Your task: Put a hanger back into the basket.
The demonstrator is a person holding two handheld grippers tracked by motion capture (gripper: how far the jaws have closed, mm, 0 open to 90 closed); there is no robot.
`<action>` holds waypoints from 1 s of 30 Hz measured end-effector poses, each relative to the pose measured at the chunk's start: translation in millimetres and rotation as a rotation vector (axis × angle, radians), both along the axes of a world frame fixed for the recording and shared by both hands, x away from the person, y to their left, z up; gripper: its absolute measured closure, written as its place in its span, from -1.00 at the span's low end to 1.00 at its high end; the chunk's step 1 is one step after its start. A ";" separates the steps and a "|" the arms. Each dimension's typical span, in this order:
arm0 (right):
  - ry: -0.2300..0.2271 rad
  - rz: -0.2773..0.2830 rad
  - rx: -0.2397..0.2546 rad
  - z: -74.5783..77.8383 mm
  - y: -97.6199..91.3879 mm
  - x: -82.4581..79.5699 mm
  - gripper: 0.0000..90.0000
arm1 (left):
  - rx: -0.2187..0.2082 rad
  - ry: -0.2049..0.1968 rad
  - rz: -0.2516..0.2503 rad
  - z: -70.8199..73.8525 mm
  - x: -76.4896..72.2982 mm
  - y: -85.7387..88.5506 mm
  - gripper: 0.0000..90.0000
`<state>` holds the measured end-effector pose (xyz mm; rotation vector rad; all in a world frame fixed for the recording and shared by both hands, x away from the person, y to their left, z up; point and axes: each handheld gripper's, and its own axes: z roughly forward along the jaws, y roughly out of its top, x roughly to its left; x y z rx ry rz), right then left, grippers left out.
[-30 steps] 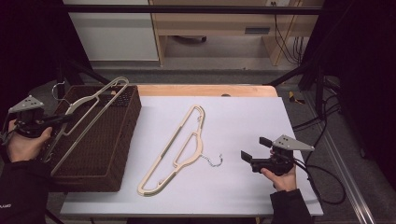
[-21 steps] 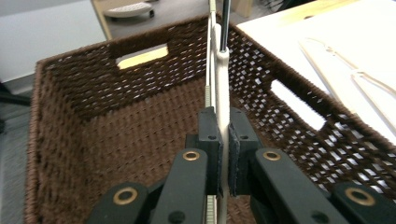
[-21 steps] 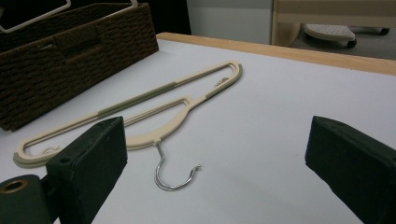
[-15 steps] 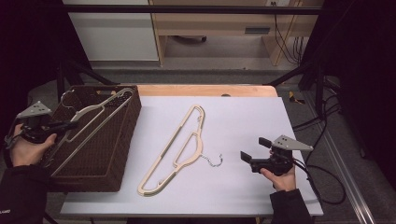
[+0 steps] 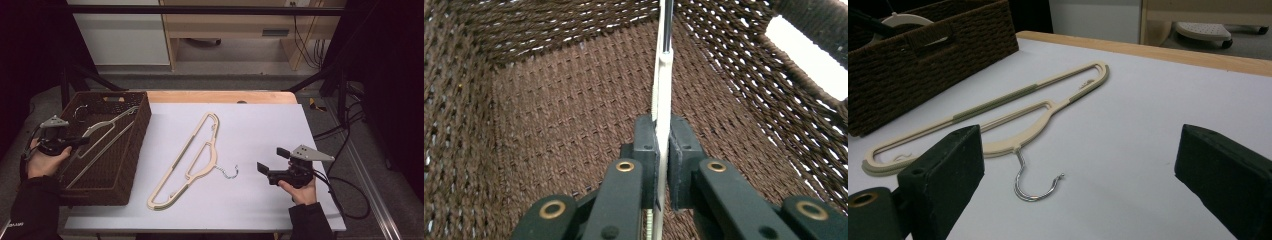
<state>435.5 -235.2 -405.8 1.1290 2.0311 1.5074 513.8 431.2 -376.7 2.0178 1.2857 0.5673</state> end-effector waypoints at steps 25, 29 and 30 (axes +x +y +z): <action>-0.001 -0.004 0.003 0.5 0.0 -0.3 -0.87 | 0.078 0.161 0.283 -14.5 10.8 18.4 0.22; -0.002 -0.005 0.005 1.0 -0.2 -0.7 -0.86 | 0.077 0.187 0.295 -14.3 9.2 21.0 0.14; -0.001 -0.001 0.010 1.1 -0.2 -0.9 -0.86 | 0.074 0.190 0.297 -13.9 8.6 21.7 0.09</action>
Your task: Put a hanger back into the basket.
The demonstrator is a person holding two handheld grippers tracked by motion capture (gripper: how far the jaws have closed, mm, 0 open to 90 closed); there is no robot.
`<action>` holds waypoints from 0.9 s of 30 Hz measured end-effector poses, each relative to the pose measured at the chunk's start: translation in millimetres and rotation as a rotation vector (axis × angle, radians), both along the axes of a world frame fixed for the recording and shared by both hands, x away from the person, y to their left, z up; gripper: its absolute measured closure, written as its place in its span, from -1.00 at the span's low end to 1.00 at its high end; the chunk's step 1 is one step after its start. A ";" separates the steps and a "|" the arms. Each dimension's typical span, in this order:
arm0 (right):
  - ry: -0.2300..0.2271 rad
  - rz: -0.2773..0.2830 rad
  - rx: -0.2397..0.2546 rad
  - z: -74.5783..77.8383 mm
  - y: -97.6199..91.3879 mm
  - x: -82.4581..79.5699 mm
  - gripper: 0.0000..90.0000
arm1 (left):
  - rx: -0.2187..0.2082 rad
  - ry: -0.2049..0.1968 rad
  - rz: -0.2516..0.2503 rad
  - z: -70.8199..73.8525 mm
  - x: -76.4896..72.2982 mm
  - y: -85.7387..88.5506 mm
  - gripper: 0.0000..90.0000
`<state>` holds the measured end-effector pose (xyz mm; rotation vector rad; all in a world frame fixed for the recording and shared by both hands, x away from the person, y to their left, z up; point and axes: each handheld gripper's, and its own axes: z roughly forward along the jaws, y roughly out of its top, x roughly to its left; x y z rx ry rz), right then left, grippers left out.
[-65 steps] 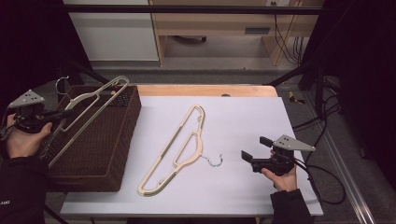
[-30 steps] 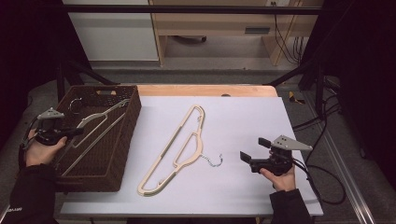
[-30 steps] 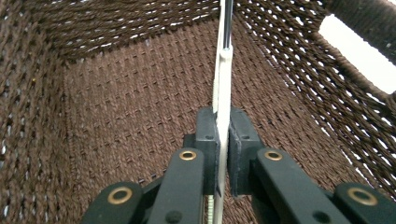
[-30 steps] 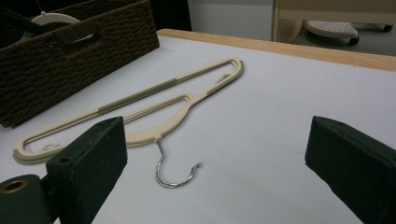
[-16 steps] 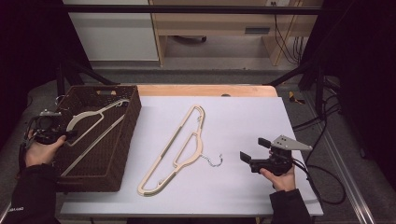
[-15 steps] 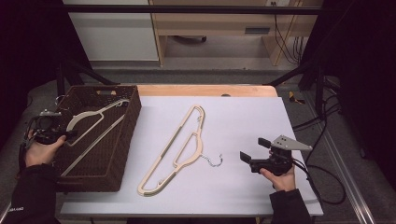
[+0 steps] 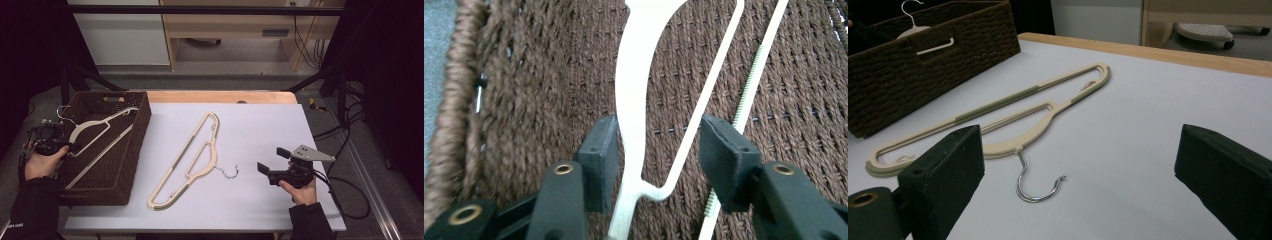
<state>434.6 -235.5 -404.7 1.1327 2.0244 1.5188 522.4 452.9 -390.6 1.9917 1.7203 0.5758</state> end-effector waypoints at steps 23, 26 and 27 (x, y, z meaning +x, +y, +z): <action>-0.024 0.003 0.011 2.7 1.8 -0.3 -0.85 | -0.199 -0.411 -0.268 59.6 -56.1 -65.3 -0.46; -0.030 0.013 0.010 3.1 3.1 0.2 -0.85 | -0.250 -0.469 -0.313 61.8 -60.9 -82.2 -0.59; -0.030 0.013 0.010 3.1 3.1 0.2 -0.85 | -0.261 -0.486 -0.323 62.0 -62.6 -88.2 -0.59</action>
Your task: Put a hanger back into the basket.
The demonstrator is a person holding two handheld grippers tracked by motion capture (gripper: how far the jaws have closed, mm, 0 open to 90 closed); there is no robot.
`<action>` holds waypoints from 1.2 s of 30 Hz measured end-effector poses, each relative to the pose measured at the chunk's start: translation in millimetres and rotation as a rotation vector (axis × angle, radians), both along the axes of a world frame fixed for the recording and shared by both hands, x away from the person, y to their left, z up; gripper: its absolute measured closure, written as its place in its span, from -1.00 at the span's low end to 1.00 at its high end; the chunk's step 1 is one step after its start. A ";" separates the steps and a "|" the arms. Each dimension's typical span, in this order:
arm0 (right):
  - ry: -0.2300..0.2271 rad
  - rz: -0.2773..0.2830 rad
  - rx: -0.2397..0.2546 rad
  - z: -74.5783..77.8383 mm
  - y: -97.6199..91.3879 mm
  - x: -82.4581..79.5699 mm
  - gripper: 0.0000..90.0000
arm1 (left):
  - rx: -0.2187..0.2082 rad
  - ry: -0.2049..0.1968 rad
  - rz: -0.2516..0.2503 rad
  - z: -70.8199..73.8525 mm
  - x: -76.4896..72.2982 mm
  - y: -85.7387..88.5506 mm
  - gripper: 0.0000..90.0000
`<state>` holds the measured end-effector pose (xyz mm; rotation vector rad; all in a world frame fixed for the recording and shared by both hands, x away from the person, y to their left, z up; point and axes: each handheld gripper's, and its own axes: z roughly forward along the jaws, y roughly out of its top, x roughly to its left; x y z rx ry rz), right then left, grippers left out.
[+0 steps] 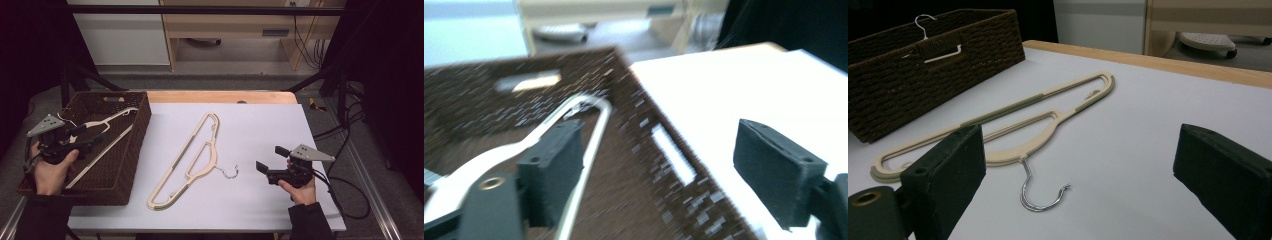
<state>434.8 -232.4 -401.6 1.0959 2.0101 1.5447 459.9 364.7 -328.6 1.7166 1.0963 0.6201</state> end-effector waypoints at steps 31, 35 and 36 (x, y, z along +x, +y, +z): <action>0.002 0.094 -0.070 -3.7 50.1 22.5 -0.72 | -0.007 -0.044 -0.380 -46.2 -28.9 -156.7 -0.84; 0.014 0.111 -0.072 -5.1 61.0 29.8 -0.62 | 0.003 -0.015 -0.395 -57.7 -27.3 -160.6 -0.84; 0.015 0.118 -0.077 -5.6 63.9 31.9 -0.59 | 0.007 -0.012 -0.399 -59.5 -27.2 -161.0 -0.84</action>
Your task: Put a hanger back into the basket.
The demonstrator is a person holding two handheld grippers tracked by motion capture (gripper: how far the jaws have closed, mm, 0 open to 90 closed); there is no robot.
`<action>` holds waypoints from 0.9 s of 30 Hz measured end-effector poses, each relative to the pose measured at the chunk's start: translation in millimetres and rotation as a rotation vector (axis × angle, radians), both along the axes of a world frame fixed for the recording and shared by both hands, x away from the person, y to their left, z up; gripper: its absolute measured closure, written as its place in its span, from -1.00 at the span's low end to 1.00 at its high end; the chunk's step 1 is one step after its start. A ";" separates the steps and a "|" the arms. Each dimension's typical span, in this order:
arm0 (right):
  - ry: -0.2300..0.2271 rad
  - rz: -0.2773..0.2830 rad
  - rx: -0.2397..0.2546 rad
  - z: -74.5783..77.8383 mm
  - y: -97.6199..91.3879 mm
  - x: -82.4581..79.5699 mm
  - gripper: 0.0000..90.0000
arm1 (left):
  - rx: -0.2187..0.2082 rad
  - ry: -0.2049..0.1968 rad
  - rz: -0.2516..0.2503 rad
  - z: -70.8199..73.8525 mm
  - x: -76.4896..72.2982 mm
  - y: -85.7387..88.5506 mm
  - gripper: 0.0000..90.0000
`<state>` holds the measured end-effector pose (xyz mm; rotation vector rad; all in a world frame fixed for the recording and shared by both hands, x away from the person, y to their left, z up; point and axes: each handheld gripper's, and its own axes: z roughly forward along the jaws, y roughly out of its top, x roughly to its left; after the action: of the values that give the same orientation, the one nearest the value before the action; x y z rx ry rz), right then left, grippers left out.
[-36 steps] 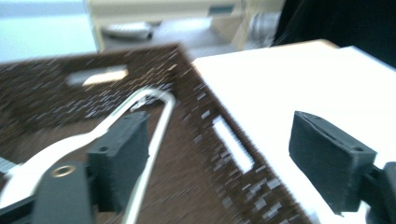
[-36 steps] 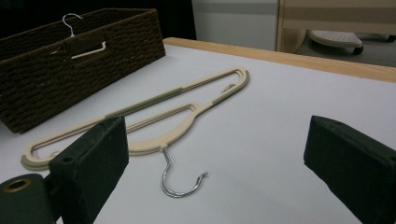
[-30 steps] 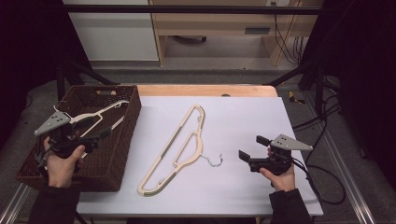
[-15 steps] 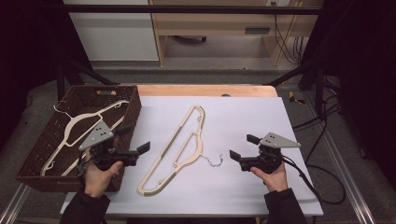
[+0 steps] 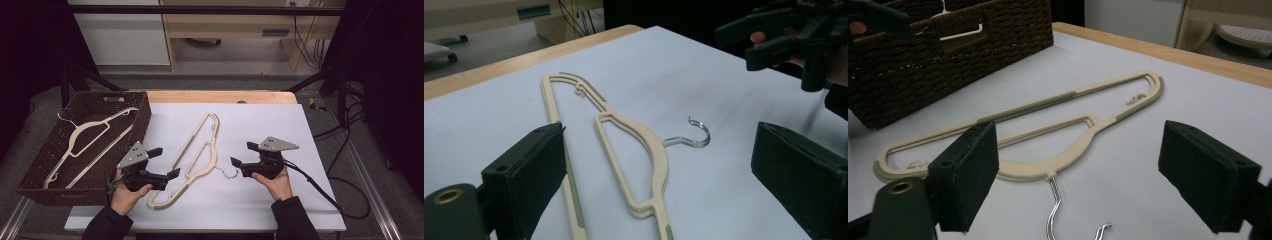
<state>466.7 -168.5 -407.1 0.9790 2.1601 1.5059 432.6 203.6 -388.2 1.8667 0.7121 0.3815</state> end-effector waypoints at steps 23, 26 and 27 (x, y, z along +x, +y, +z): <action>0.184 0.094 -0.175 -72.8 46.2 43.0 0.28 | 0.037 0.041 -0.011 -21.6 3.3 -1.0 -0.86; 0.196 0.099 -0.182 -76.4 47.4 43.7 0.36 | 0.035 0.039 -0.015 -21.6 3.3 -1.0 -0.86; 0.200 0.111 -0.190 -77.6 47.2 44.2 0.40 | 0.036 0.040 -0.014 -21.6 3.3 -0.9 -0.86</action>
<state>510.9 -121.3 -484.8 0.9955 2.4817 1.2655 435.9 202.7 -409.8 1.9173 0.7223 0.3511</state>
